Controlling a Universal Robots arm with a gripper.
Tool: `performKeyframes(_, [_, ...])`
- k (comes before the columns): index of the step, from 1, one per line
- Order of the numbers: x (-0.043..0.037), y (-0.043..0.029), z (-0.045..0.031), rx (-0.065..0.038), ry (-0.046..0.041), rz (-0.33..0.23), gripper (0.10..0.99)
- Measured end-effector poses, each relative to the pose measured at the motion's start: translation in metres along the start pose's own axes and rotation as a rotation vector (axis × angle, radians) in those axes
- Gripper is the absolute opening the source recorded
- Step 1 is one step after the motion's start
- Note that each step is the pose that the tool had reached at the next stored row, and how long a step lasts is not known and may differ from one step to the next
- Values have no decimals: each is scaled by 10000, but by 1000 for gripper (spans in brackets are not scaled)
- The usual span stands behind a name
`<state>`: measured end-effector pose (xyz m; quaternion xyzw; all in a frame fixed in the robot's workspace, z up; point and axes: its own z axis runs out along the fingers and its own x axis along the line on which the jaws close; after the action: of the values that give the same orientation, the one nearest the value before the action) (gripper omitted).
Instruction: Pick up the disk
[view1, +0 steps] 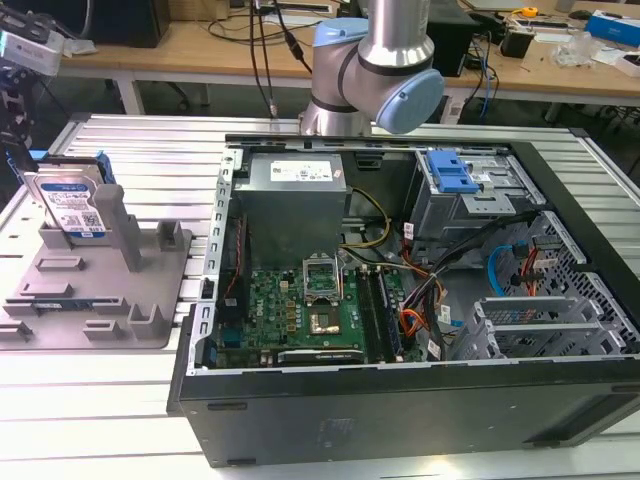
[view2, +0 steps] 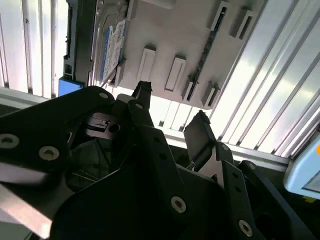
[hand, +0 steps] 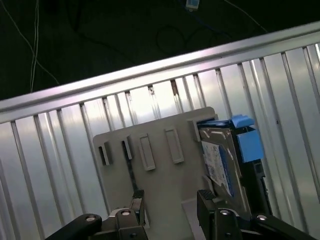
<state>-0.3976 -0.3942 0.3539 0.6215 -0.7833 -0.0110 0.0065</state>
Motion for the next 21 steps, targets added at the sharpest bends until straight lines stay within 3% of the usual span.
performKeyframes(11, [0, -2, 10, 115, 21, -1883, 541])
performKeyframes(17, [-3, -3, 11, 116, 25, -1905, 541])
performKeyframes(21, [-143, 31, 12, 117, 41, -1904, 541])
